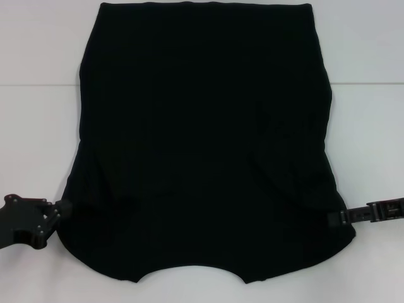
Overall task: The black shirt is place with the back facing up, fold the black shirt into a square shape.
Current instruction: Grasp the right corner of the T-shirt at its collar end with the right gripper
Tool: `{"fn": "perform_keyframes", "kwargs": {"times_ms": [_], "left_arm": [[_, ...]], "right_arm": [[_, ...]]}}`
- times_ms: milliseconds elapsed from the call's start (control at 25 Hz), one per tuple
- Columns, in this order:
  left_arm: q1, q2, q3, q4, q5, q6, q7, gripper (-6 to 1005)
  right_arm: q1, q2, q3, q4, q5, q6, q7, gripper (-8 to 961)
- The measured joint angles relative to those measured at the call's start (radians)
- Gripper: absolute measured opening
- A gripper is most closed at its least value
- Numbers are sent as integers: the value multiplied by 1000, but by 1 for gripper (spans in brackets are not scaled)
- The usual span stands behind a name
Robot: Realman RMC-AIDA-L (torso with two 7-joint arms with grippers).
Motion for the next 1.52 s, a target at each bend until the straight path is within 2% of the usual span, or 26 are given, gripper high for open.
{"fn": "perform_keyframes", "kwargs": {"times_ms": [200,560,760,960,1400,1520], "left_arm": [[0,0,0,0,0,-4,1,6],[-1,0,0,-3,0,-12,12,5],[-1,0,0,-3,0,-12,13,5],[-1,0,-11,-3,-2,-12,15,5],[-1,0,-25,-5,-14,-12,26,6],[-1,0,-25,-6,-14,-12,26,6]], "right_arm": [[10,9,-1,-2,0,-21,-7,795],[11,12,-2,-3,0,-30,-1,794],[15,12,-4,-4,-39,-24,19,721],[19,19,-4,-12,-64,-11,48,482],[22,21,-4,-14,-64,-6,50,45],[18,21,-4,-14,-64,-6,46,22]]}}
